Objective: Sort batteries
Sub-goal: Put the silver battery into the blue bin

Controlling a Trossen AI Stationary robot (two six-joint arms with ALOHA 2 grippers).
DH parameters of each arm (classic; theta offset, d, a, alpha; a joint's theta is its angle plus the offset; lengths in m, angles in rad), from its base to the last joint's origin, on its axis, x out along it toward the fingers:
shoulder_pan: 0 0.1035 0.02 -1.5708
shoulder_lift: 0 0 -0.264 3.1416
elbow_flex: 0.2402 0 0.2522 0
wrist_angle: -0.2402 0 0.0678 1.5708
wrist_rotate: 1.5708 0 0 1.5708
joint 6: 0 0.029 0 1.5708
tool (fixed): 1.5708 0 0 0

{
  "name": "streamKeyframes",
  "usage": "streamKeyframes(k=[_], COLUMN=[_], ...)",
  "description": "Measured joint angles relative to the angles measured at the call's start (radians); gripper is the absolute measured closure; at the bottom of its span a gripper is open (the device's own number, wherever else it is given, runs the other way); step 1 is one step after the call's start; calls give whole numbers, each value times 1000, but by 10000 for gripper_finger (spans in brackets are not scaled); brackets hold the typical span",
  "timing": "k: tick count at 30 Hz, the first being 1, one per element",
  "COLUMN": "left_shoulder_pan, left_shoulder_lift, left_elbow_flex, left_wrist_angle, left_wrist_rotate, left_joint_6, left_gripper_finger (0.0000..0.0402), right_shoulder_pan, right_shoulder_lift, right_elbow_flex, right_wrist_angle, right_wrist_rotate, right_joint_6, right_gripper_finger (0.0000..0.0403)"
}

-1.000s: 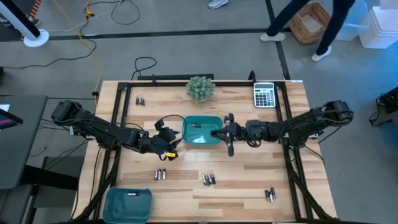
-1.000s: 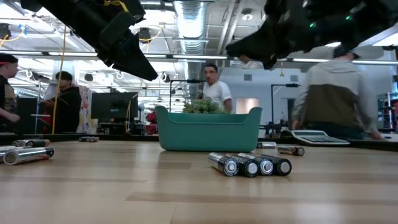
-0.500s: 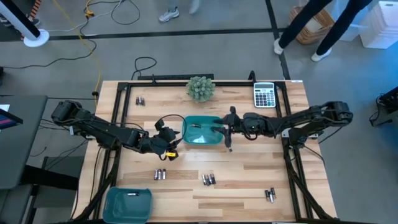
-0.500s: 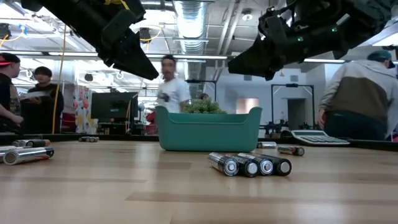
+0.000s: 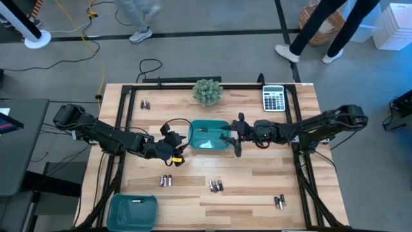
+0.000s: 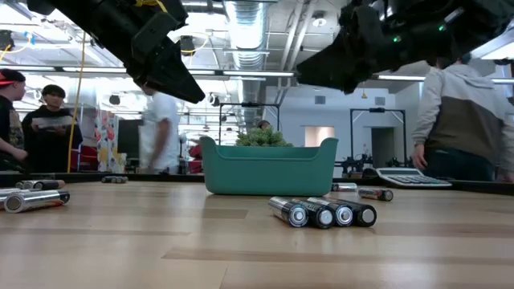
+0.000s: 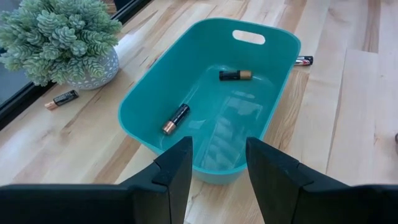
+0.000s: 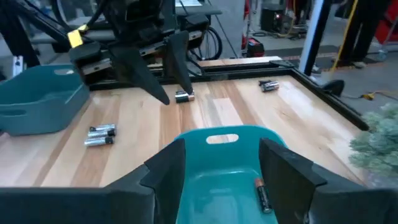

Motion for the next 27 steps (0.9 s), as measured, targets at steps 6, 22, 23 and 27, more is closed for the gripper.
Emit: streamKeyframes(k=[6,22,23,27], left_shoulder_pan=[0,0,0,0], left_shoulder_lift=[0,0,0,0], left_elbow_flex=[0,0,0,0], left_wrist_angle=[-1,-1,0,0], left_wrist_rotate=[0,0,0,0], left_joint_6=[1,10,10,10], left_gripper_finger=[258,258,258,258], right_shoulder_pan=[115,449,454,451], right_shoulder_lift=[-121,-100,-80,10], right_elbow_flex=[0,0,0,0], right_wrist_angle=[-238,-656,-660,-668], right_wrist_rotate=[190,410,417,436], right_joint_6=[20,454,483,596], right_gripper_finger=[190,191,191,191])
